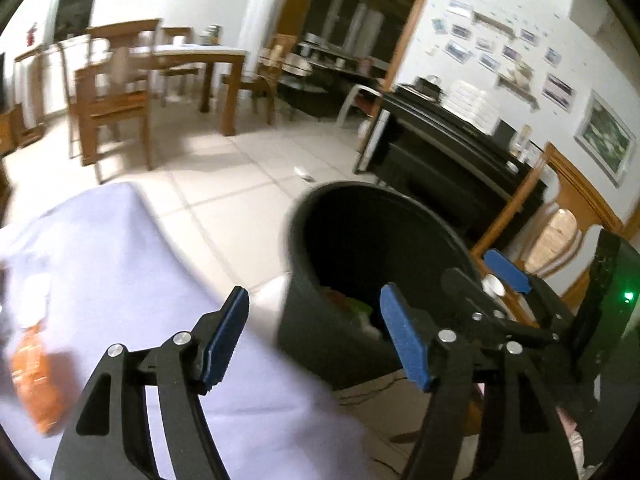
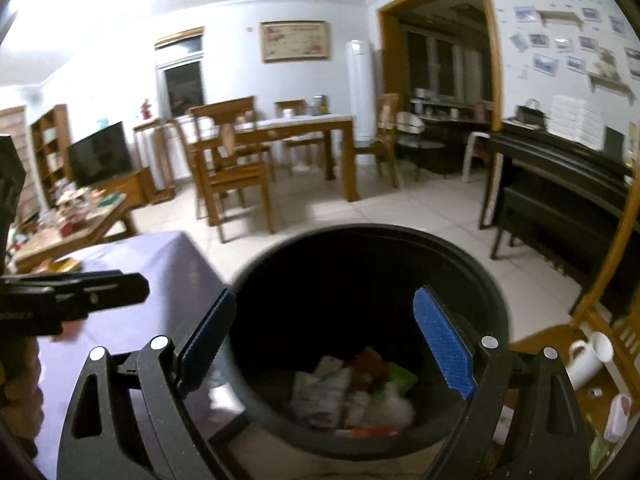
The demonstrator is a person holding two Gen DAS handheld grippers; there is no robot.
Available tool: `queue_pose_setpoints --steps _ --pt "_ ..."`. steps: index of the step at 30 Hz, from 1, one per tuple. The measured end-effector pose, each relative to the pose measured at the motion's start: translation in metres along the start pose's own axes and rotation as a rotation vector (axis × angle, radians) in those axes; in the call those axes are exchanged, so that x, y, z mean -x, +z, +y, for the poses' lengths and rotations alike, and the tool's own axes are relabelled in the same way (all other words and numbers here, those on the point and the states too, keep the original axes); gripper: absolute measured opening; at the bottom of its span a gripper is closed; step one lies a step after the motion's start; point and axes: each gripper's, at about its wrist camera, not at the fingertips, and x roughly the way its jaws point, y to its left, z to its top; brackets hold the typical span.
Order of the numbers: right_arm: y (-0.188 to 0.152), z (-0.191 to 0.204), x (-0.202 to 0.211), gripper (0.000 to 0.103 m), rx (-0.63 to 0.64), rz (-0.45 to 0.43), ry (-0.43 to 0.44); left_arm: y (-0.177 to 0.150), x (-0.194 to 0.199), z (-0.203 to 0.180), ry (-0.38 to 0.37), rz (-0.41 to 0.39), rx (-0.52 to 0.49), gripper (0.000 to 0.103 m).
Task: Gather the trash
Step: 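Grasp the yellow wrapper with left tool while right tool grasps the orange packet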
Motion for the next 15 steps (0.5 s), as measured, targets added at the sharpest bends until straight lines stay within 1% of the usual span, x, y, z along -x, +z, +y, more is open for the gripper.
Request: queue_pose_setpoints --steps 3,6,8,9,11,12,13,15 --pt "0.007 0.031 0.000 0.089 0.028 0.018 0.075 -0.003 0.026 0.038 0.062 -0.027 0.064 0.068" --pt "0.013 0.073 -0.003 0.089 0.064 0.054 0.181 -0.008 0.057 0.084 0.136 -0.068 0.139 0.069" --pt "0.016 0.105 -0.006 0.089 0.085 0.084 0.264 -0.012 0.078 0.118 0.195 -0.100 0.204 0.074" --pt "0.017 0.116 -0.007 0.089 0.090 0.094 0.292 -0.015 0.089 0.136 0.232 -0.122 0.239 0.078" --pt "0.019 0.150 -0.013 0.089 0.090 0.143 0.398 -0.017 0.108 0.170 0.286 -0.155 0.295 0.080" --pt "0.020 0.167 -0.018 0.087 0.088 0.170 0.443 -0.018 0.113 0.186 0.308 -0.158 0.314 0.080" --pt "0.019 0.179 -0.020 0.086 0.091 0.188 0.468 -0.017 0.116 0.203 0.324 -0.145 0.333 0.080" --pt "0.019 0.214 -0.029 0.085 0.120 0.231 0.506 -0.014 0.114 0.231 0.326 -0.115 0.359 0.080"
